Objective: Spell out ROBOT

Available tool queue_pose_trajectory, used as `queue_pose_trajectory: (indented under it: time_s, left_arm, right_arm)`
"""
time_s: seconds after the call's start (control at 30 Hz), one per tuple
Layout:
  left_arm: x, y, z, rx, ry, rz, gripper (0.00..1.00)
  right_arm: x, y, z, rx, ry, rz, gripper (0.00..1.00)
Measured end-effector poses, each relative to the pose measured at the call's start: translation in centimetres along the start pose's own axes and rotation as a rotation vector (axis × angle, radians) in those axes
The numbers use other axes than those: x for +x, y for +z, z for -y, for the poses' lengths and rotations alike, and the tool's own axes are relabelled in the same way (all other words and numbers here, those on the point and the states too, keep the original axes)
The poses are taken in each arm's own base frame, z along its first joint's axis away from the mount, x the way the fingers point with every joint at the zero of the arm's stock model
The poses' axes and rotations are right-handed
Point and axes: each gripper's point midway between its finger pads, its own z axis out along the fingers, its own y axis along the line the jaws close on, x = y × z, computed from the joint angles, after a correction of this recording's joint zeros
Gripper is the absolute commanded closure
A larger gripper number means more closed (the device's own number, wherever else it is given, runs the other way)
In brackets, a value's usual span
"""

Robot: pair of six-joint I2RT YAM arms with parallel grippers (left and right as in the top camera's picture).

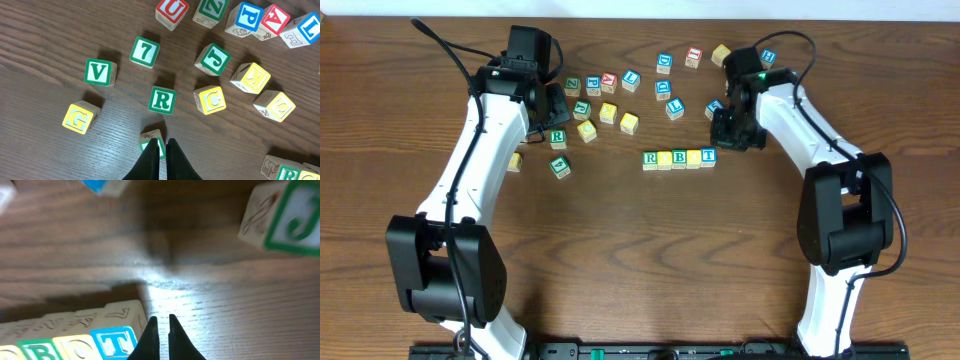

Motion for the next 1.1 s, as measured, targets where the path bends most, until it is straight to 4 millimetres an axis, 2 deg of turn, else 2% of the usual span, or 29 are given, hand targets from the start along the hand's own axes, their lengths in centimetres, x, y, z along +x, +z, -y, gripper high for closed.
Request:
queue_pose_trajectory:
  time_s: [0.1, 0.3, 0.87, 0.97, 1.1]
  left_arm:
    - [0.0, 0.0, 0.0, 0.000, 0.000, 0.000, 0.93]
    - [0.0, 0.0, 0.0, 0.000, 0.000, 0.000, 0.92]
    - [0.0, 0.0, 0.0, 0.000, 0.002, 0.000, 0.93]
    - [-0.2, 0.0, 0.1, 0.003, 0.013, 0.007, 0.92]
    - [-0.6, -0.5, 0.2, 0.006, 0.050, 0.014, 0.92]
  right_arm:
    - [0.9, 0.7, -0.2, 0.006, -0.016, -0.019, 0.97]
    - [1.4, 1.5, -0.8, 0.000, -0.045, -0.013, 0.97]
    - [1.7, 1.7, -1.3, 0.000, -0.090, -0.016, 0.98]
    - [1.8, 1.4, -1.1, 0.005, -0.098, -0.025, 0.97]
    - [0.8, -0.6, -0.9, -0.005, -0.090, 0.003, 0.93]
